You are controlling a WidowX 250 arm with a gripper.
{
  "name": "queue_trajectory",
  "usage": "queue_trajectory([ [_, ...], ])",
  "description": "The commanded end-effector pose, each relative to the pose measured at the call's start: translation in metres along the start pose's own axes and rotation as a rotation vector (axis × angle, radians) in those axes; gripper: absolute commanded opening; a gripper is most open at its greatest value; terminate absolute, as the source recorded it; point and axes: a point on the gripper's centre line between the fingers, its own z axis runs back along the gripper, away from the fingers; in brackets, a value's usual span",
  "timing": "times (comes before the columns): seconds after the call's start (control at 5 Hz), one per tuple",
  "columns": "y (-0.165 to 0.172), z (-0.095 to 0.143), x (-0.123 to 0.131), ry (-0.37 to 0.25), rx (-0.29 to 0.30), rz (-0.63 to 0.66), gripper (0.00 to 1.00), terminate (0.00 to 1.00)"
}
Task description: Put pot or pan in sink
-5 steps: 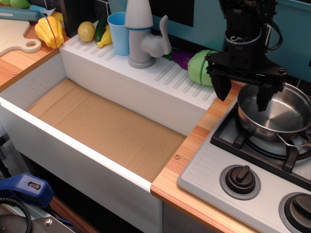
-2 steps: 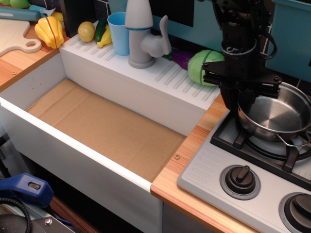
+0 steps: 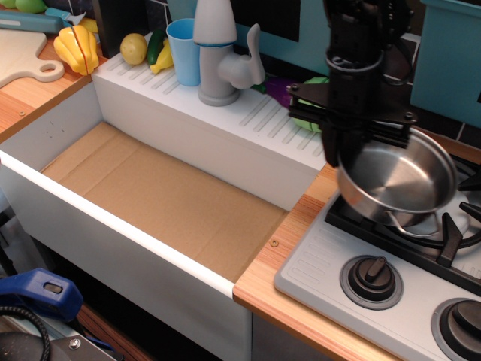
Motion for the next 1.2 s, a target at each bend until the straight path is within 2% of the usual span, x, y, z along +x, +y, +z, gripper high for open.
queue_trajectory([
  [0.0, 0.027, 0.031, -0.003, -0.042, 0.055, -0.018, 0.0, 0.0],
  [0.2, 0.049, 0.033, -0.016, -0.08, 0.125, -0.037, 0.0, 0.0],
  [0.6, 0.107, 0.033, -0.033, -0.149, 0.196, -0.076, 0.0, 0.0],
  [0.8, 0.132, 0.026, -0.035, -0.19, 0.207, -0.104, 0.0, 0.0],
  [1.0, 0.145, 0.013, -0.029, -0.233, 0.192, -0.119, 0.0, 0.0],
])
